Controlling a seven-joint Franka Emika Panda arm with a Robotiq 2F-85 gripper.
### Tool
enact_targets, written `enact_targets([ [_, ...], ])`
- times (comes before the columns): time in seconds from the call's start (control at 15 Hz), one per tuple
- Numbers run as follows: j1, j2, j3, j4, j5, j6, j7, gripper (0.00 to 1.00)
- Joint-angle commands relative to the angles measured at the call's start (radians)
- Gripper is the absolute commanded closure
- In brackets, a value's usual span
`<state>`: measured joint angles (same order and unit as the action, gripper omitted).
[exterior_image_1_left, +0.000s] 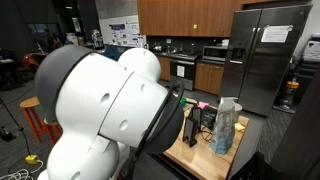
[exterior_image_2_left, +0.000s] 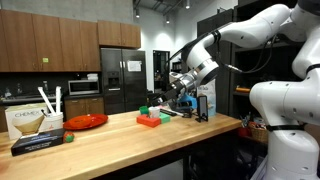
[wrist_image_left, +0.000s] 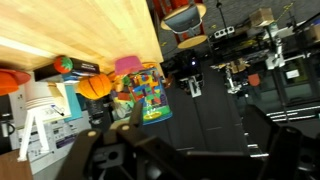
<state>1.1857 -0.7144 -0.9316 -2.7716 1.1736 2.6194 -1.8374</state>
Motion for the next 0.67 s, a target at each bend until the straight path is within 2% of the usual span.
enact_targets([
  [0.0,-0.009,-0.019,-0.061,0.011,-0.131,-0.129,-0.106,0.0],
  [0.07,-0.09,0.059,-0.007,0.027,-0.085,-0.251,-0.179,0.0],
  [0.13,-0.104,0.076,-0.008,0.036,-0.101,-0.315,-0.214,0.0],
  [0.2,-0.041,0.014,-0.082,0.035,-0.196,-0.307,-0.206,0.0],
  [0.27,-0.145,0.116,-0.007,0.06,-0.133,-0.449,-0.296,0.0],
  [0.33,-0.155,0.123,-0.008,0.069,-0.139,-0.506,-0.335,0.0],
  [0.6,-0.277,0.238,0.04,0.12,-0.077,-0.823,-0.586,0.0],
])
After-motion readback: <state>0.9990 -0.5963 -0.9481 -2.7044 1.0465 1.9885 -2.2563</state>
